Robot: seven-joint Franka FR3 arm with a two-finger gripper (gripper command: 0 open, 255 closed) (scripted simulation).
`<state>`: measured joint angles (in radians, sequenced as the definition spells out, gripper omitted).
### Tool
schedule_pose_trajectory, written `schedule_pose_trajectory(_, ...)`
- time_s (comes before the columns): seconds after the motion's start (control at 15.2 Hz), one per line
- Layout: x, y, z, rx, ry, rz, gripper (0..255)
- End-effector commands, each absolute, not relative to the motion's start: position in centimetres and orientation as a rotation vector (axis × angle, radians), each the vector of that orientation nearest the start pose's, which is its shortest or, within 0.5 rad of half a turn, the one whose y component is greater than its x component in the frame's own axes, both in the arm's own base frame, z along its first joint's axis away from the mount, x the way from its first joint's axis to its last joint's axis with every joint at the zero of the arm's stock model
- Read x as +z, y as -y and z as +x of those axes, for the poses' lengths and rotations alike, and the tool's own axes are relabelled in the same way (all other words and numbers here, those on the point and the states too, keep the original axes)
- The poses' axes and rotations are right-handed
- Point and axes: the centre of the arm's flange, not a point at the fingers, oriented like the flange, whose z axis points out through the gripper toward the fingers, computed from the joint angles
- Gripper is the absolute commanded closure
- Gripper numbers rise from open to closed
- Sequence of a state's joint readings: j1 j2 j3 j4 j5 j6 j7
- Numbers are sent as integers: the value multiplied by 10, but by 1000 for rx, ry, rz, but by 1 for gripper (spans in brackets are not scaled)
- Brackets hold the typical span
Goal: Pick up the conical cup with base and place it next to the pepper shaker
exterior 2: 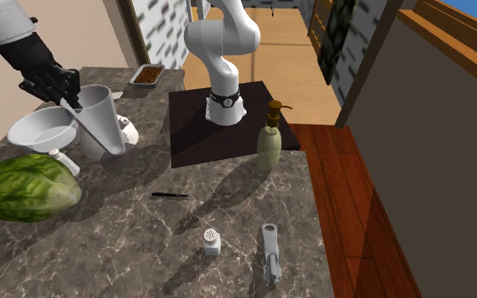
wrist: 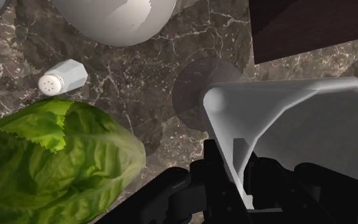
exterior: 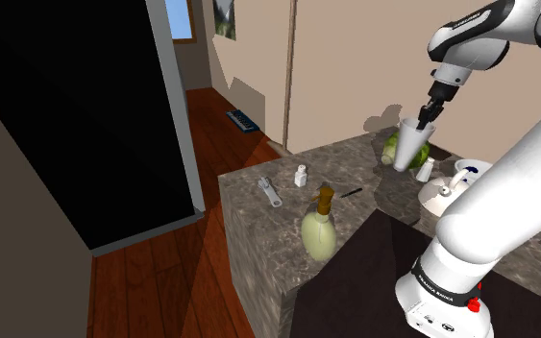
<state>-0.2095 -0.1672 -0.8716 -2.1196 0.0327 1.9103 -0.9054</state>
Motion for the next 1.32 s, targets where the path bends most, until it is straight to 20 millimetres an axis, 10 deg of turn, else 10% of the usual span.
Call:
schedule_pose_trajectory(0.0,441,451,230,-114,-259,-2957,255)
schedule_pose_trajectory(1.25,355,451,230,-114,-259,-2957,255)
